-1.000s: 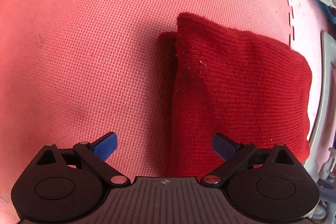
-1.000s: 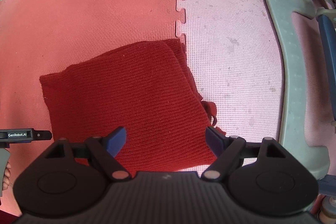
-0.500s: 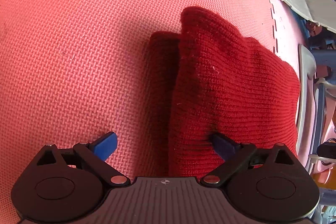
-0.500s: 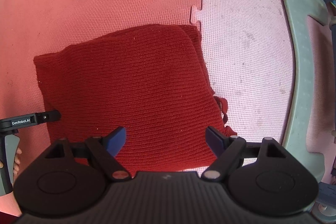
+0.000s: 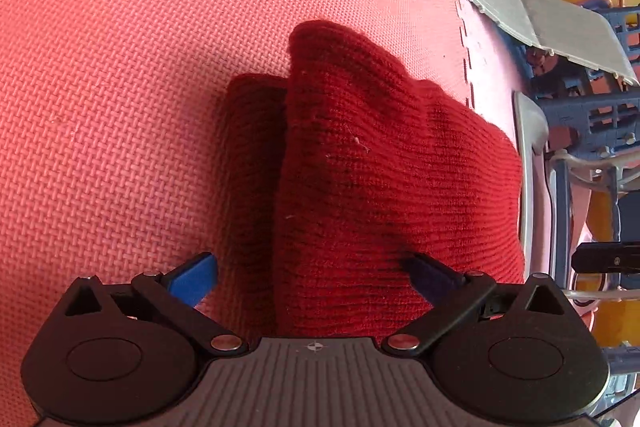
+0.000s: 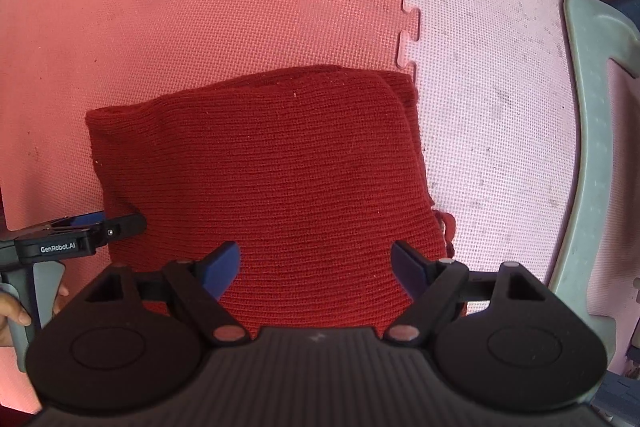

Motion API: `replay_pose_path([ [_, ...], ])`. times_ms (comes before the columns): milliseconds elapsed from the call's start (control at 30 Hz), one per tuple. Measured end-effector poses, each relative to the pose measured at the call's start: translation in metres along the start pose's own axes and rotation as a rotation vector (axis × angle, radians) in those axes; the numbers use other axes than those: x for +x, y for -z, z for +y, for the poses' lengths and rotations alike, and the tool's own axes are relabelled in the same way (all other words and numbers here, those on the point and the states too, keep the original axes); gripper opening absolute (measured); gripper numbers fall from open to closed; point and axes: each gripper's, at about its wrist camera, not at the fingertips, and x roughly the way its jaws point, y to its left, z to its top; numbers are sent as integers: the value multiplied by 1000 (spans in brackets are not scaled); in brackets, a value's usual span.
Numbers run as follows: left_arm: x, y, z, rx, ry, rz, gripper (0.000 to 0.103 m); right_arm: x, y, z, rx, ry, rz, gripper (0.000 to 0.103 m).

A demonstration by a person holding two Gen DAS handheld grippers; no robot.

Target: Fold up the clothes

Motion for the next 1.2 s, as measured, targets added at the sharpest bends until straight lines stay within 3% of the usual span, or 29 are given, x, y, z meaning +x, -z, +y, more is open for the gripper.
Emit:
replay_pose_path([
  [300,21,-13,-23,31,41,-23,101,4,10,-9,37,-4,16,83],
  [467,23,-15,-14,-37,104,-23,95,5,14,-14,54,-6,16,83],
  [500,24,-14,-15,-33,107,-20,90,5,15,-15,60,-8,16,83],
  [533,27,-14,-13,-45,115,-3,56,5,16,-16,64,-11,16,83],
  [567,31,-13,-11,-68,126,22,40,5,16,-16,65,-15,16,83],
  [833,29,-12,-7,-66,99,102,36,2,20,-32,84,-25,-21,83],
  [1200,54,-27,-56,53,-78,190,35,16,18,-94,24,-39,-54,83],
])
